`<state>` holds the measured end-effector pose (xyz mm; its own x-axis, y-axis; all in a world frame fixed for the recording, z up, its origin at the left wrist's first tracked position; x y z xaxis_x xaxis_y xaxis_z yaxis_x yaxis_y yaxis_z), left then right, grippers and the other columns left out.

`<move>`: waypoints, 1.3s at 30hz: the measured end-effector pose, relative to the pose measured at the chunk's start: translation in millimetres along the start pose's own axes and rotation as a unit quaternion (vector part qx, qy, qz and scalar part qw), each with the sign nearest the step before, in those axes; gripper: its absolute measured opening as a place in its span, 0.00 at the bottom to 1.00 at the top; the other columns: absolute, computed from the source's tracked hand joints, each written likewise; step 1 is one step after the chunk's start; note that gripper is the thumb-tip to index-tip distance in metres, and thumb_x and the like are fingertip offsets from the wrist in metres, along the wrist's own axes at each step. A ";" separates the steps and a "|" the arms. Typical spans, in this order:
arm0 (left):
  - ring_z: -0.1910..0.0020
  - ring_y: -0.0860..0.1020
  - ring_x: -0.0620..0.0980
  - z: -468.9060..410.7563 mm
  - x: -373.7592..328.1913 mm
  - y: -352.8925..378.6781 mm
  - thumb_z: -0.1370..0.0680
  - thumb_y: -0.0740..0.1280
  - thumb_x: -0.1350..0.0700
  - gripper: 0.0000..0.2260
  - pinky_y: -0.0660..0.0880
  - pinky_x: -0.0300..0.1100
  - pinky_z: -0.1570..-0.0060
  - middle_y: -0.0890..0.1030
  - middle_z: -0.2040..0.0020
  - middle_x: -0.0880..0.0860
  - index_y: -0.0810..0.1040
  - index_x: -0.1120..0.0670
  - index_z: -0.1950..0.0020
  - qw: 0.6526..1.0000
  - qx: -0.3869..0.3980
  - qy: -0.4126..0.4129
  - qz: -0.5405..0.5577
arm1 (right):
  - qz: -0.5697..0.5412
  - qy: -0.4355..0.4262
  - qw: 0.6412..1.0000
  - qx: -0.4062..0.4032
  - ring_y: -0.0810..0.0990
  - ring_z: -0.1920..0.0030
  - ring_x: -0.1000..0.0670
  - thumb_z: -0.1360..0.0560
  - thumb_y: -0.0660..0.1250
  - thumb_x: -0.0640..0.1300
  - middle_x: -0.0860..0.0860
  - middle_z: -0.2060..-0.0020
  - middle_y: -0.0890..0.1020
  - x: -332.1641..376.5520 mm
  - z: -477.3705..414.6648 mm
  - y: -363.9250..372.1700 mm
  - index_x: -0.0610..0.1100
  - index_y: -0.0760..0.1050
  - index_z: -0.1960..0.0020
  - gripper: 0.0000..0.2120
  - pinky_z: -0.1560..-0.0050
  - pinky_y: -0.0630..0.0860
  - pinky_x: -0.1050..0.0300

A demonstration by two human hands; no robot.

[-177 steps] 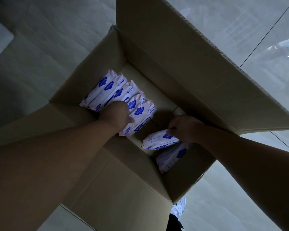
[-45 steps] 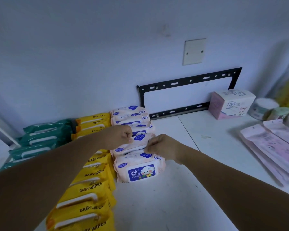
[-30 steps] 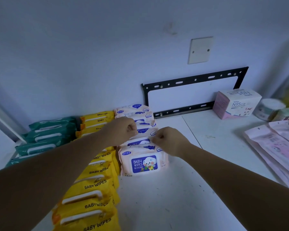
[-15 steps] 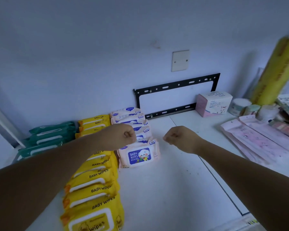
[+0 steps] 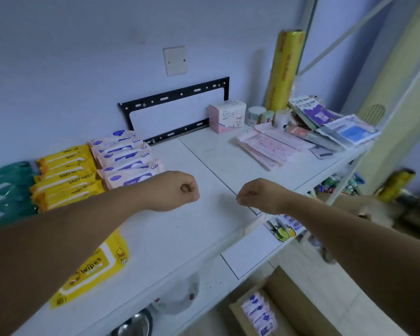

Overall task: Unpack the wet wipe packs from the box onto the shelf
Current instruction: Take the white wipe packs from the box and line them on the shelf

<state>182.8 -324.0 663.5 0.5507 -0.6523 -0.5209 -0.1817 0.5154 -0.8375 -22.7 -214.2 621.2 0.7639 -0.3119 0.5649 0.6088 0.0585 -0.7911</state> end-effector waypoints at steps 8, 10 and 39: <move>0.53 0.81 0.41 -26.2 -83.5 77.5 0.23 0.67 0.48 0.03 0.78 0.47 0.45 0.83 0.54 0.41 0.81 0.43 0.54 0.995 0.080 0.051 -0.030 | 0.021 0.077 0.996 0.028 0.83 0.51 0.51 0.23 0.70 0.51 0.55 0.54 0.85 -103.7 67.8 -4.6 0.51 0.84 0.49 0.06 0.49 0.79 0.53; 0.53 0.81 0.42 -38.8 -105.6 102.6 0.23 0.67 0.47 0.04 0.78 0.47 0.45 0.83 0.55 0.42 0.80 0.44 0.54 0.993 0.096 0.056 -0.031 | 0.014 0.086 0.996 0.037 0.81 0.52 0.55 0.22 0.70 0.51 0.60 0.56 0.82 -134.0 84.4 -2.0 0.50 0.84 0.48 0.07 0.49 0.75 0.58; 0.54 0.81 0.42 -140.1 -20.0 581.3 0.22 0.70 0.48 0.04 0.75 0.37 0.57 0.84 0.56 0.45 0.81 0.47 0.55 0.937 0.324 -0.121 0.046 | -0.078 0.245 0.941 0.219 0.81 0.53 0.41 0.29 0.64 0.49 0.41 0.52 0.84 -520.7 142.7 275.3 0.37 0.81 0.52 0.17 0.52 0.78 0.51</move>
<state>-48.0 -89.2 164.0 0.7392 -0.4844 -0.4679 0.2529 0.8436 -0.4738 -222.3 99.7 142.7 0.5335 -0.7425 0.4050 0.8169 0.3283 -0.4742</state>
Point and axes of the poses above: each hand's wrist, its own z-axis away from the middle knuckle, its own y-axis out of the palm, x = y × z, the point moved 7 cm from there along -z, towards the middle knuckle
